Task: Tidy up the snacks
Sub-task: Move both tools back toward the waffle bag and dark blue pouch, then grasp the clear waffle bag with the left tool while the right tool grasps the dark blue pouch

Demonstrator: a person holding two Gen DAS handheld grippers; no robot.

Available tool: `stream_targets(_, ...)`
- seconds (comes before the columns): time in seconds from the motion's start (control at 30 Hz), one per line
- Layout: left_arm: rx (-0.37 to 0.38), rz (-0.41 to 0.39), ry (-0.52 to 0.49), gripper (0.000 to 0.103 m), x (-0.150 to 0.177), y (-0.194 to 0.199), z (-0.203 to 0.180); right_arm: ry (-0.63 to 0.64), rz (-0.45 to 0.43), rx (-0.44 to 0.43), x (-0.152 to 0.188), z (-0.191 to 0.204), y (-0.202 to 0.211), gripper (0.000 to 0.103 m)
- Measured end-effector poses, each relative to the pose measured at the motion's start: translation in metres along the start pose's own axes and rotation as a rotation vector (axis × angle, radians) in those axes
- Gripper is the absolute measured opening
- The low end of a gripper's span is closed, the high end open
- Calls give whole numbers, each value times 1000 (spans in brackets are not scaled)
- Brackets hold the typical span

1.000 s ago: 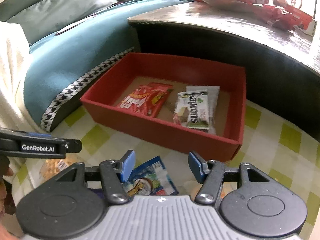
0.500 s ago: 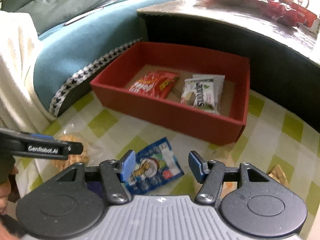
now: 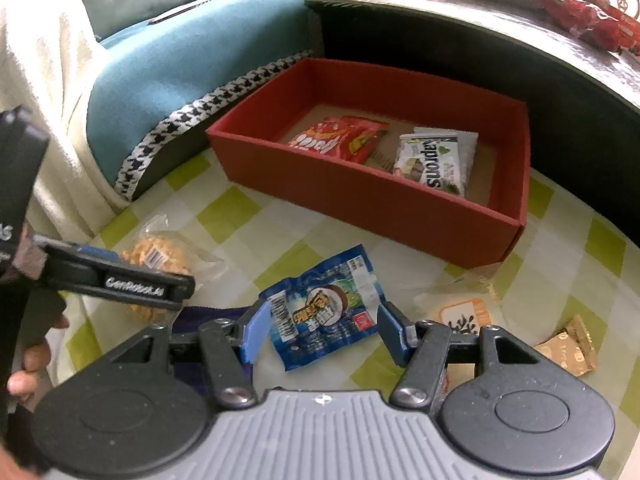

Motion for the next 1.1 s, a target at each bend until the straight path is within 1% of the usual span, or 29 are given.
stream_targets(0.13, -4, 9, -11, 103, -1, -7, 1, 22, 25, -5, 5, 5, -6, 61)
stream_targets(0.2, -24, 22, -20, 103, -1, -14, 2, 32, 35, -8, 7, 8, -9, 61)
stream_targets(0.37, 4, 33, -2, 103, -1, -21, 6, 52, 55, -21, 11, 16, -13, 62)
stream_targets(0.43, -4, 28, -14, 101, -1, -19, 4, 61, 65, -24, 14, 19, -16, 64)
stream_targets(0.5, 1, 18, -21, 93, 1, -15, 3, 63, 79, -31, 16, 22, -18, 66)
stream_targets(0.6, 8, 17, -6, 87, 4, -9, 6, 77, 100, -44, 23, 30, -23, 66)
stream_targets(0.67, 14, 14, 14, 86, 5, -5, 10, 92, 114, -48, 27, 36, -26, 66)
stream_targets(0.8, 29, -25, 46, 85, 3, 8, 17, 103, 145, -79, 34, 50, -33, 67)
stream_targets(0.9, 44, -51, 68, 85, 1, 17, 21, 128, 160, -84, 40, 64, -40, 67)
stream_targets(1.0, 53, -57, 85, 85, 0, 20, 24, 149, 183, -67, 47, 73, -53, 67)
stream_targets(1.03, 58, -55, 89, 85, 0, 20, 25, 161, 175, -63, 50, 75, -54, 73)
stream_targets(1.07, 62, -54, 90, 85, 0, 20, 25, 175, 168, -54, 51, 78, -56, 76)
stream_targets(1.1, 64, -54, 88, 85, 0, 20, 25, 188, 163, -41, 52, 80, -57, 76)
Point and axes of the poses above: each gripper's, at about its wrist camera, not at the fingertips, and y roughly against the way its jaws point, z to its left, x to its underside, the point moved 5 cm from there along -y, roughly the way its jaws point, and after that the axes turned 10 degrees about -y, right-handed, at the moved point
